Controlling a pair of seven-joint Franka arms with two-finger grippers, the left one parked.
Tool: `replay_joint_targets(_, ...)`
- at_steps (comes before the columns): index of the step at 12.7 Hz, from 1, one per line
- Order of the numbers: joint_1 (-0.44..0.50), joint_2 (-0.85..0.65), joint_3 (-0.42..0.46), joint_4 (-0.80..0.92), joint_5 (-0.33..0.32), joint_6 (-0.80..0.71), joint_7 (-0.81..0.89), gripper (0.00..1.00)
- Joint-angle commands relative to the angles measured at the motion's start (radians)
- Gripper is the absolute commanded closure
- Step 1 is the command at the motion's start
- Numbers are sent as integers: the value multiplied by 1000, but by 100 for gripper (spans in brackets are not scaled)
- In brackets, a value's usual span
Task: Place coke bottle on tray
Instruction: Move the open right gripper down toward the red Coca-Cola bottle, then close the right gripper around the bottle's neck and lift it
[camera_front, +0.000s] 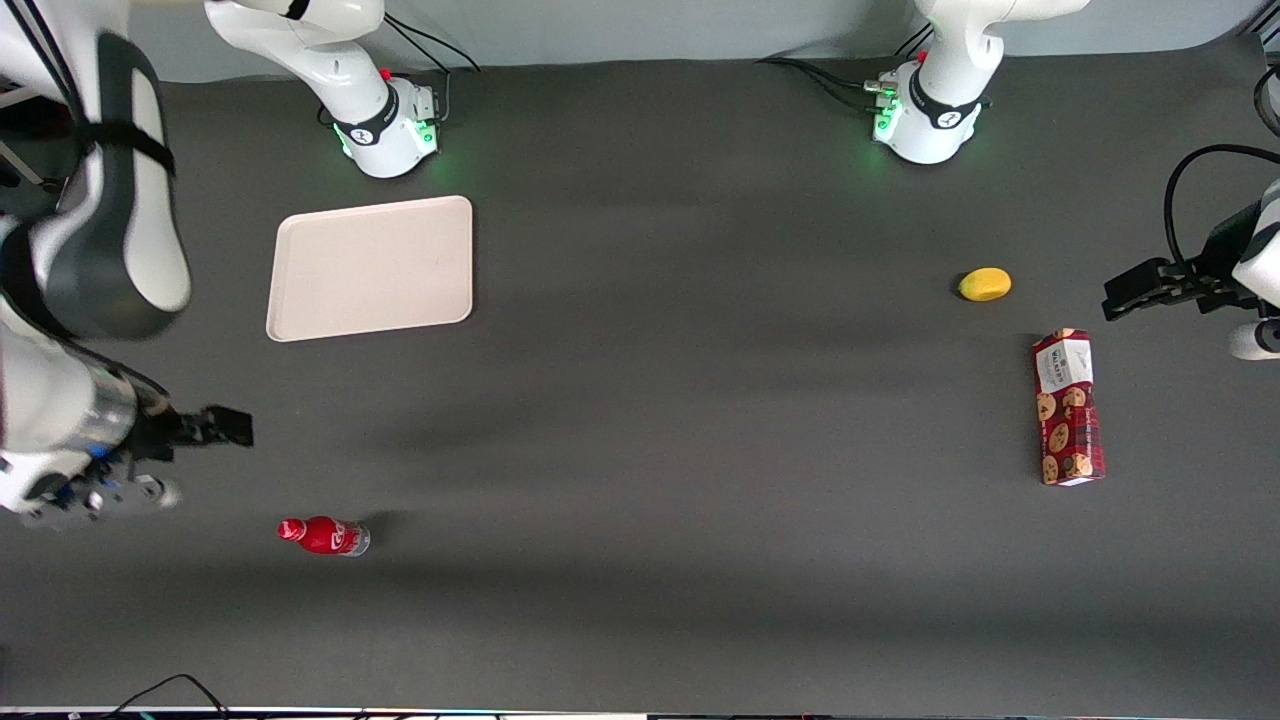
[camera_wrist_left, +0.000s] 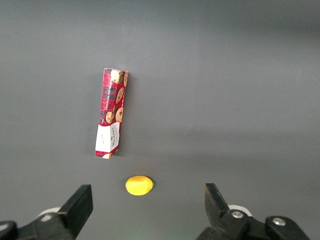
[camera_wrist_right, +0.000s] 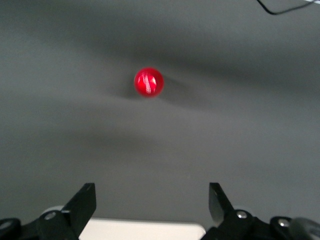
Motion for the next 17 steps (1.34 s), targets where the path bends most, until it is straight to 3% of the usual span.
replay_joint_targets(1,0,129,-1,86,60,79,-28,0)
replay_joint_targets(4,2,199,3,86,63,196,-29,0)
replay_joint_targets(12,-1,279,3,83,100,252,-31,0)
replay_joint_targets(13,-1,282,3,83,100,252,-31,3)
replay_joint_targets(16,-1,282,1,84,97,252,-66,38)
replay_joint_targets(17,0,282,1,86,96,252,-70,44)
